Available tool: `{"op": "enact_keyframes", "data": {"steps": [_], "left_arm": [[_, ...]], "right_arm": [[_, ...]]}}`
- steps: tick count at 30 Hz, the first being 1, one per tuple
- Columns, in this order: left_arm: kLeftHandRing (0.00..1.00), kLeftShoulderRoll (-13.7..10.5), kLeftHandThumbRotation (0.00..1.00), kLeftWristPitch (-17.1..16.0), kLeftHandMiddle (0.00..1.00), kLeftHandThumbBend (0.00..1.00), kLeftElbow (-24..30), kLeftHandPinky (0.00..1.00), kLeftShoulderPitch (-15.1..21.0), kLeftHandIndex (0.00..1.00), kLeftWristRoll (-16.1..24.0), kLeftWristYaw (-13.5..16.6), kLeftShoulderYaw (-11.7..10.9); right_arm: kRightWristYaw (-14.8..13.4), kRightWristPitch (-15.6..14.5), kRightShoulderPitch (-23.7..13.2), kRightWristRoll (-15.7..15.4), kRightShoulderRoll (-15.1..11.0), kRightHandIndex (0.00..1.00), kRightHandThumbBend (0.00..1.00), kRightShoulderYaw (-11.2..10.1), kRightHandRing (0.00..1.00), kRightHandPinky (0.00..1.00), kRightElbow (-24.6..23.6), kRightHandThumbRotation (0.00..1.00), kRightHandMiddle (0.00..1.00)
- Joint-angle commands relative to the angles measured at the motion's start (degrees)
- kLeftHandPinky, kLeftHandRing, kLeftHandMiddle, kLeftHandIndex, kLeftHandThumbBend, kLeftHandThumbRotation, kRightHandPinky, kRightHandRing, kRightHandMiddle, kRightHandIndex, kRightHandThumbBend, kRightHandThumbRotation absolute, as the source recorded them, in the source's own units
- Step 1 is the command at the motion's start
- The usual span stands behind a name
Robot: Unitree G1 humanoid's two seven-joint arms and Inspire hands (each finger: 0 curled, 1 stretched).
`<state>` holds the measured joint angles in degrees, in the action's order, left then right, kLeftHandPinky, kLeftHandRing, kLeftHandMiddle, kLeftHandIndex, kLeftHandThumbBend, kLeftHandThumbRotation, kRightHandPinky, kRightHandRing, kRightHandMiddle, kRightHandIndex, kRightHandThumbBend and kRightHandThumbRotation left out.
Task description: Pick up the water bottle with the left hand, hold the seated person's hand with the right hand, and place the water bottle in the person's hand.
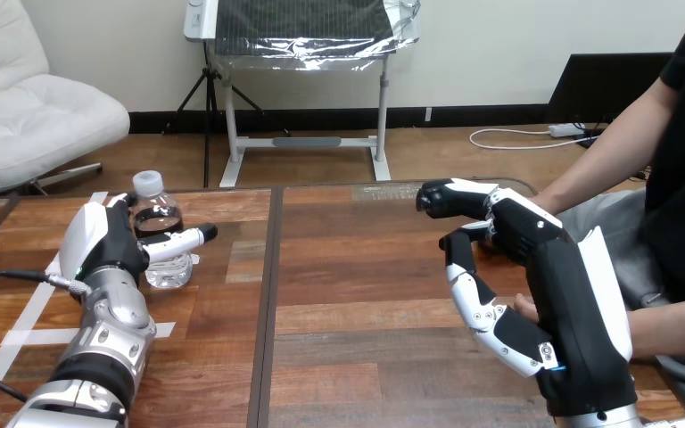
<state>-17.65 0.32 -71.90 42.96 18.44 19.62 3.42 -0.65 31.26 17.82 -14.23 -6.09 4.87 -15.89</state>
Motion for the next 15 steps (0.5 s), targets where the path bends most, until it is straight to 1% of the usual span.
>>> {"op": "enact_keyframes", "data": {"steps": [1,5,11,15], "left_arm": [[0.82,-0.9,0.34,-0.8,0.86,0.83,0.0,0.73,4.6,0.84,0.5,1.1,0.6],[0.80,-0.9,0.29,-1.1,0.84,0.80,0.0,0.71,4.4,0.82,0.5,1.4,0.7],[0.77,-1.2,0.22,-2.3,0.81,0.77,0.0,0.68,4.0,0.79,1.0,2.6,1.1],[0.73,-1.2,0.14,-3.6,0.76,0.75,0.0,0.65,3.6,0.75,1.1,4.4,1.1]], "right_arm": [[-0.3,1.0,-2.3,0.3,-0.4,0.63,0.14,-1.0,0.68,0.53,-1.9,0.00,0.73],[-0.3,1.2,-2.4,0.5,-0.5,0.63,0.14,-1.2,0.67,0.52,-1.8,0.00,0.72],[-0.3,1.0,-2.6,1.1,-0.4,0.62,0.15,-1.1,0.66,0.51,-1.7,0.00,0.71],[-0.1,0.7,-2.5,1.4,-0.4,0.62,0.15,-1.1,0.65,0.51,-1.9,0.00,0.70]]}}
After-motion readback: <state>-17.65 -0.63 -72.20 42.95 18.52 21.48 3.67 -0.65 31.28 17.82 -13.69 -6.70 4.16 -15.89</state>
